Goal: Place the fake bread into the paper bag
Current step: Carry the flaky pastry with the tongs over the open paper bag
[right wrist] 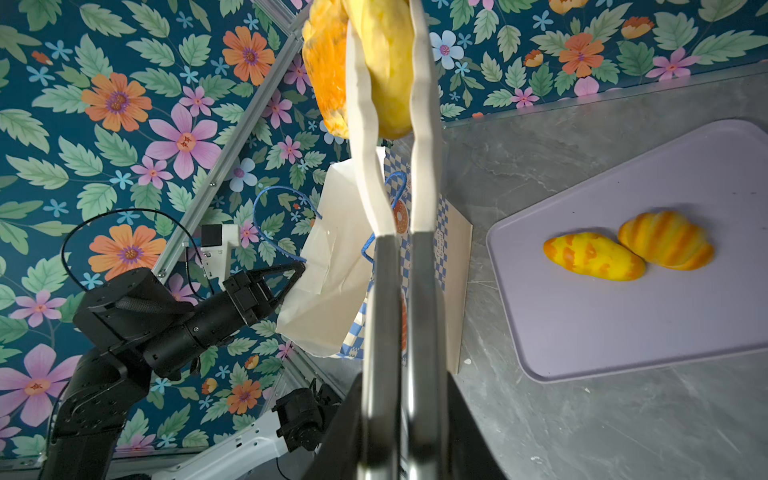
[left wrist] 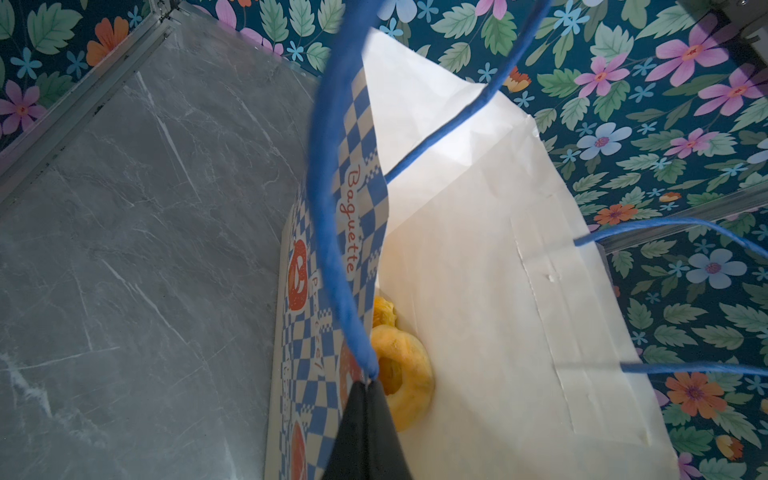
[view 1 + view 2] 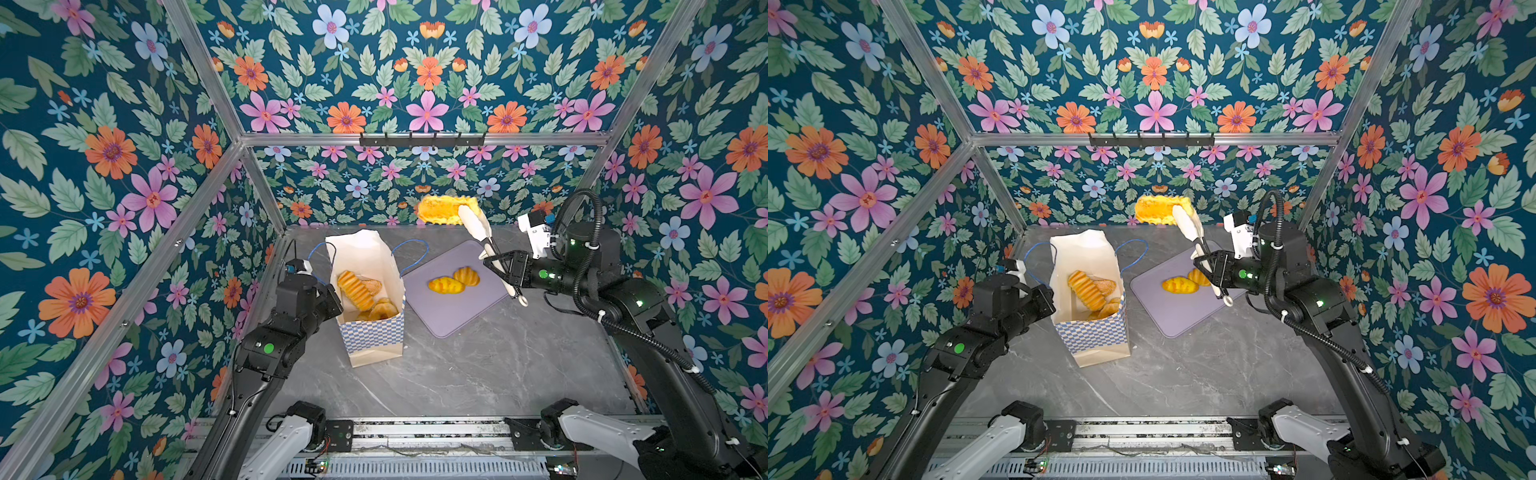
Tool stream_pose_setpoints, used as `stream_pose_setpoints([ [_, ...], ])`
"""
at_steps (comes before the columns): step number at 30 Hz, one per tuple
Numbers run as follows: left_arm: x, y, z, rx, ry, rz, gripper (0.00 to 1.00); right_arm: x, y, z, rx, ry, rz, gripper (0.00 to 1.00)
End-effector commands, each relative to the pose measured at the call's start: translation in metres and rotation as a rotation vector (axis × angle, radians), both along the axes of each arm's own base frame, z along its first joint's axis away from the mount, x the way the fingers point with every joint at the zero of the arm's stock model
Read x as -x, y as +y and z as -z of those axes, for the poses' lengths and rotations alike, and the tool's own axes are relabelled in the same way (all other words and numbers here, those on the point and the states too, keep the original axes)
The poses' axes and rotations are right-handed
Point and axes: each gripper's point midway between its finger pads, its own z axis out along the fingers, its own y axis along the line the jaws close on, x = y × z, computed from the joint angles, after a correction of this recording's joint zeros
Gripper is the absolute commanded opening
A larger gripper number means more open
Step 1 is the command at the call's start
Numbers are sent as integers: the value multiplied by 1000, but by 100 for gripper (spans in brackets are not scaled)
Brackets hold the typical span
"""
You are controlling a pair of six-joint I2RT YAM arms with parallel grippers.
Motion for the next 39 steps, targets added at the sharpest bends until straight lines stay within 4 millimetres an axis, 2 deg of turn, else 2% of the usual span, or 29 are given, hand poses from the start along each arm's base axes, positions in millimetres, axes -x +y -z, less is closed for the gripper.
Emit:
stream_pose_setpoints([
  [1, -2, 0, -5, 7, -20, -3, 2, -2, 6, -8, 39, -70, -9, 24],
  [15, -1, 0, -3, 9, -21, -4, 2, 14, 53, -5, 199, -129, -129, 24],
  [30, 0, 1, -1, 7, -20, -6, 3, 24, 105, 26, 445, -139, -242, 24],
  [39, 2, 3, -1, 4, -22, -11, 3, 24, 121, 48, 524, -108, -282, 25],
])
